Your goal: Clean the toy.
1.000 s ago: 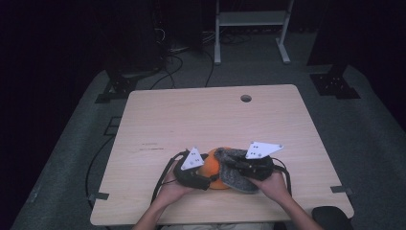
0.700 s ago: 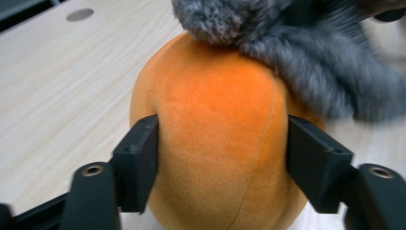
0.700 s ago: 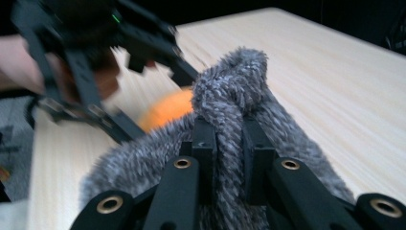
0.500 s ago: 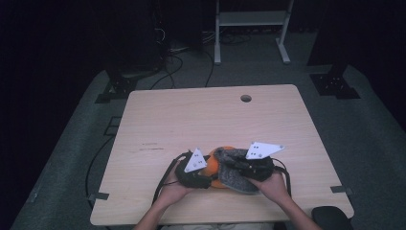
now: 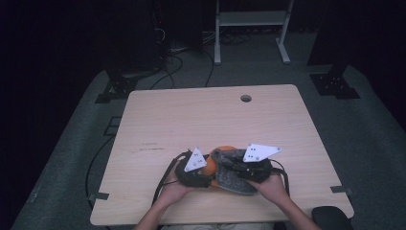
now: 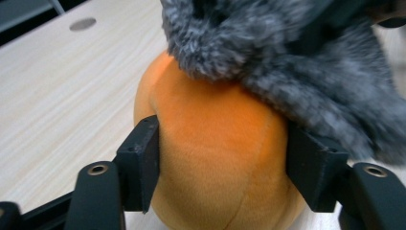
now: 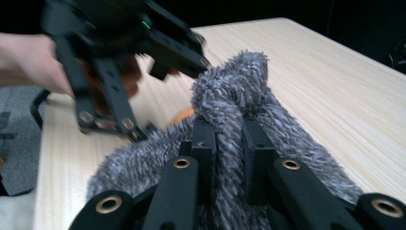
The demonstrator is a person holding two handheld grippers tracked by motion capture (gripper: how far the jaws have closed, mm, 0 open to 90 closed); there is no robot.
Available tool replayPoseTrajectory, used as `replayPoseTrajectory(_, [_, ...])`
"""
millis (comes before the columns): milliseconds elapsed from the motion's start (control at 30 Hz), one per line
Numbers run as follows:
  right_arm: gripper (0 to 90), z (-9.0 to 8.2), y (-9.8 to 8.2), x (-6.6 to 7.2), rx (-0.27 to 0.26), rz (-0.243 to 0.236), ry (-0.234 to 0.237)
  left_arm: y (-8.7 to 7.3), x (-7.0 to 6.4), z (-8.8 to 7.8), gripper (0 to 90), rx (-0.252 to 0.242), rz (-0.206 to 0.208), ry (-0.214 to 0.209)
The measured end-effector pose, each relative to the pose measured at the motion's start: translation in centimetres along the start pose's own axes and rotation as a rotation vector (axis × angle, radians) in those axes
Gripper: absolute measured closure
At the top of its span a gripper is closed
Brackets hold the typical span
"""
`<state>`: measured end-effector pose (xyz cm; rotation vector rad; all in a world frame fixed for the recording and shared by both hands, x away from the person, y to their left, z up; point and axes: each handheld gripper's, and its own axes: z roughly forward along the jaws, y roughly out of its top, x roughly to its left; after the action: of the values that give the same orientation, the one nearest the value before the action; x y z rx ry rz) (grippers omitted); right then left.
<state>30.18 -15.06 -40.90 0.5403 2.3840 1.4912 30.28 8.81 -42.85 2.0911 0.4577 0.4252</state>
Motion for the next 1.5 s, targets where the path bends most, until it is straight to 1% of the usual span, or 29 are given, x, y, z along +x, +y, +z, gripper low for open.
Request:
replayPoseTrajectory(100, [78.2, -0.7, -0.3, -0.9, 0.011, 0.024, -0.036, 0.2, 0.1, -0.2, 35.5, -0.039, -0.015, -0.014])
replayPoseTrajectory(167, [78.2, -1.0, -0.6, -1.4, 0.02, 0.04, -0.048, 0.2, 0.0, -0.1, 34.8, -0.042, -0.007, -0.019])
replayPoseTrajectory(267, [78.3, -1.4, -0.6, -1.4, 0.015, 0.044, -0.061, 0.3, -0.1, 0.0, 34.6, -0.04, -0.004, -0.011])
replayPoseTrajectory(300, [78.2, -1.5, -0.4, -1.1, 0.001, 0.034, -0.058, 0.3, -0.1, 0.1, 34.6, -0.037, 0.002, -0.01])
replayPoseTrajectory(367, [78.1, -1.5, 0.0, -0.5, -0.039, 0.014, -0.011, 0.3, -0.2, 0.2, 34.5, -0.041, 0.0, -0.009])
replayPoseTrajectory(433, [78.2, -1.1, 0.1, -0.1, -0.021, -0.011, -0.011, 0.3, -0.2, 0.1, 33.4, -0.038, 0.0, -0.011])
replayPoseTrajectory(467, [78.2, -0.9, 0.0, -0.2, -0.01, -0.012, -0.013, 0.2, -0.1, 0.1, 31.7, -0.039, -0.003, -0.016])
replayPoseTrajectory(500, [78.2, -0.8, -0.2, -0.4, -0.005, 0.006, -0.009, 0.1, -0.1, 0.1, 28.9, -0.048, -0.009, -0.017])
replayPoseTrajectory(567, [78.2, -0.9, -0.4, -0.8, 0.006, 0.017, -0.021, 0.0, 0.2, 0.0, 22.0, -0.065, -0.04, -0.016])
replayPoseTrajectory(633, [78.2, -1.1, -0.6, -1.2, 0.006, 0.033, -0.026, -0.1, 0.6, 0.1, 13.4, -0.041, -0.07, -0.008])
replayPoseTrajectory(700, [78.2, -1.3, -0.7, -1.3, 0.004, 0.042, -0.024, -0.5, 1.1, 0.5, 10.0, -0.02, -0.116, -0.043])
replayPoseTrajectory(733, [78.2, -1.3, -0.7, -1.3, 0.005, 0.044, -0.022, -0.7, 1.4, 0.9, 10.1, 0.003, -0.155, -0.084])
replayPoseTrajectory(767, [78.2, -1.2, -0.7, -1.2, 0.005, 0.046, -0.018, -0.8, 1.5, 1.1, 10.6, 0.025, -0.176, -0.104])
replayPoseTrajectory(800, [78.1, -1.2, -0.7, -1.2, 0.001, 0.041, -0.015, -1.0, 1.6, 1.3, 14.6, 0.047, -0.184, -0.116])
replayPoseTrajectory(833, [78.0, -1.1, -0.5, -0.9, -0.008, 0.038, -0.01, -1.0, 1.6, 1.2, 23.9, 0.043, -0.165, -0.104])
replayPoseTrajectory(867, [78.0, -1.0, -0.5, -0.8, -0.012, 0.036, -0.003, -1.0, 1.6, 1.1, 28.2, 0.047, -0.155, -0.099])
replayPoseTrajectory(900, [78.0, -0.9, -0.3, -0.5, -0.021, 0.033, 0.01, -0.9, 1.6, 1.0, 31.6, 0.047, -0.145, -0.09])
replayPoseTrajectory(967, [78.0, -0.7, 0.1, 0.1, -0.026, 0.015, 0.017, -0.6, 1.2, 0.9, 36.2, 0.037, -0.102, -0.059])
replayPoseTrajectory(1033, [78.0, -0.7, 0.2, 0.3, -0.031, 0.005, 0.019, 0.1, 0.7, 0.4, 38.3, 0.021, -0.046, -0.022])
replayPoseTrajectory(1067, [78.0, -0.7, 0.2, 0.3, -0.031, -0.001, 0.012, 0.5, 0.6, -0.1, 38.9, 0.004, -0.031, -0.005])
replayPoseTrajectory(1100, [78.1, -0.9, 0.1, 0.0, -0.036, 0.008, -0.001, 0.9, 0.8, -0.5, 38.9, -0.004, -0.035, -0.008])
replayPoseTrajectory(1167, [78.2, -1.1, -0.2, -0.8, -0.055, 0.058, 0.004, 1.1, 1.0, -0.8, 37.1, -0.013, -0.042, -0.006])
replayPoseTrajectory(1233, [78.2, -1.1, -0.5, -1.4, -0.046, 0.08, 0.001, 1.0, 1.0, -0.5, 32.9, 0.0, -0.06, -0.016])
replayPoseTrajectory(1267, [78.2, -1.0, -0.7, -1.5, -0.033, 0.079, -0.004, 0.9, 1.1, -0.3, 29.2, 0.008, -0.068, -0.025])
replayPoseTrajectory(1300, [78.2, -0.9, -0.8, -1.5, -0.019, 0.071, -0.01, 0.7, 1.3, -0.2, 25.1, 0.008, -0.089, -0.035])
replayPoseTrajectory(1367, [78.2, -0.9, -0.9, -1.5, -0.007, 0.069, -0.025, 0.5, 2.1, -0.4, 16.2, 0.001, -0.155, -0.052])
replayPoseTrajectory(1433, [78.2, -1.0, -0.9, -1.6, -0.007, 0.075, -0.032, 0.0, 2.8, -0.3, 8.0, 0.024, -0.227, -0.048])
replayPoseTrajectory(1467, [78.2, -1.0, -1.0, -1.7, -0.011, 0.08, -0.036, -0.4, 3.2, -0.1, 6.8, 0.035, -0.267, -0.078])
replayPoseTrajectory(1500, [78.1, -1.0, -1.0, -1.9, -0.013, 0.09, -0.035, -0.6, 3.4, 0.1, 7.0, 0.045, -0.288, -0.095])
